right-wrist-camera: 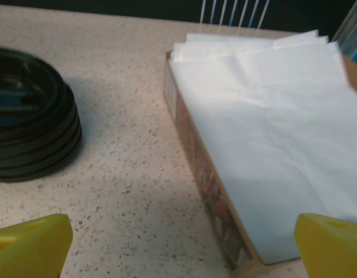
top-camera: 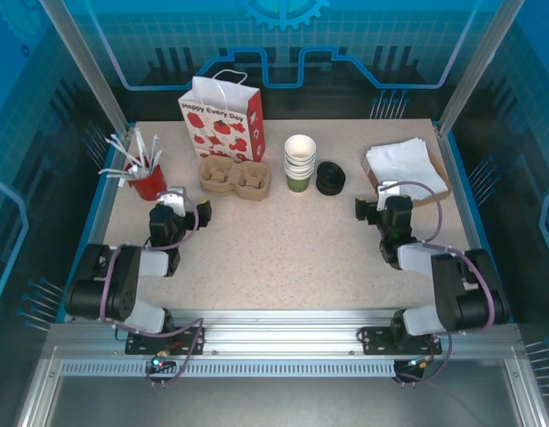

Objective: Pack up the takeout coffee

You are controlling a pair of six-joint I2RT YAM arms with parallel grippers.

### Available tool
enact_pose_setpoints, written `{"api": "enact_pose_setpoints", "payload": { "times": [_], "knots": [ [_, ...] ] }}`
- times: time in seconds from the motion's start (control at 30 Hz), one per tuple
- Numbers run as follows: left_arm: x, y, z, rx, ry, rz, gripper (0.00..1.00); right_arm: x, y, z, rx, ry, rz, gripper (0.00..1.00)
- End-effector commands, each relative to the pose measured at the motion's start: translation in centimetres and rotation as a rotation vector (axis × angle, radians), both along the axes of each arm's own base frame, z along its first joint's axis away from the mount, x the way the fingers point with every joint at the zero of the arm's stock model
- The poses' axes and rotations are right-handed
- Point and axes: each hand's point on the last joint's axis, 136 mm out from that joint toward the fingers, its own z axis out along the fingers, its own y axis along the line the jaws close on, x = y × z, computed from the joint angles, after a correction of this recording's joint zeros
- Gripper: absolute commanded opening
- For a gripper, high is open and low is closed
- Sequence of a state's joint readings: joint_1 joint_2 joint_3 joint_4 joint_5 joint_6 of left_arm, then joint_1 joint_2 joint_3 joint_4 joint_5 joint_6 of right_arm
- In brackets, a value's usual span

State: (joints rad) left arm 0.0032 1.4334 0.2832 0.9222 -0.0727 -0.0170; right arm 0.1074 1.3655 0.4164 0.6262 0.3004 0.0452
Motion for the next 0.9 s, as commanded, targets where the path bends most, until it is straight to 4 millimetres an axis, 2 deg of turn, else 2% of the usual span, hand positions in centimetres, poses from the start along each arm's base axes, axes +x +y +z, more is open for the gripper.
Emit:
{"api": "enact_pose_setpoints", "payload": {
  "times": [0.0, 0.1, 0.17, 0.27, 0.33, 0.43, 0.53, 0.6, 0.7, 0.87],
  "knots": [
    [-0.9, 0.6, 4.4, 0.009, -0.118, 0.041, 0.99, -1.1, -2.5, 4.7, 0.052, -0.073, -0.175, 1.0],
    [-1.6, 0.9, 7.2, -0.11, -0.112, 0.091, 0.99, -3.0, -3.9, 7.7, 0.172, -0.069, -0.28, 1.0],
    [-1.9, 0.5, 9.1, -0.224, -0.095, 0.097, 0.99, -3.5, -2.7, 9.5, 0.245, -0.047, -0.23, 1.0],
    [-2.1, -2.3, 10.5, -0.382, -0.015, -0.013, 0.97, -3.5, 3.0, 12.1, 0.301, -0.041, 0.018, 1.0],
    [-2.0, -4.8, 11.6, -0.451, 0.016, -0.11, 0.97, -3.7, 7.1, 13.2, 0.254, -0.009, 0.144, 1.0],
    [-1.9, -7.4, 12.3, -0.447, 0.109, -0.181, 0.95, -3.6, 12.5, 14.0, 0.189, 0.094, 0.308, 1.0],
    [-1.7, -9.9, 12.6, -0.404, 0.194, -0.239, 0.92, -2.7, 16.2, 14.2, 0.134, 0.211, 0.395, 0.97],
    [-1.8, -12.2, 12.9, -0.381, 0.224, -0.296, 0.92, -1.5, 17.5, 15.0, 0.126, 0.255, 0.406, 0.92],
    [-1.5, -15.1, 13.7, -0.352, 0.251, -0.364, 0.91, 1.0, 18.5, 15.0, 0.15, 0.324, 0.372, 0.83],
    [-1.0, -18.2, 14.9, -0.313, 0.255, -0.427, 0.9, 4.9, 18.5, 14.1, 0.169, 0.39, 0.29, 0.65]
  ]
}}
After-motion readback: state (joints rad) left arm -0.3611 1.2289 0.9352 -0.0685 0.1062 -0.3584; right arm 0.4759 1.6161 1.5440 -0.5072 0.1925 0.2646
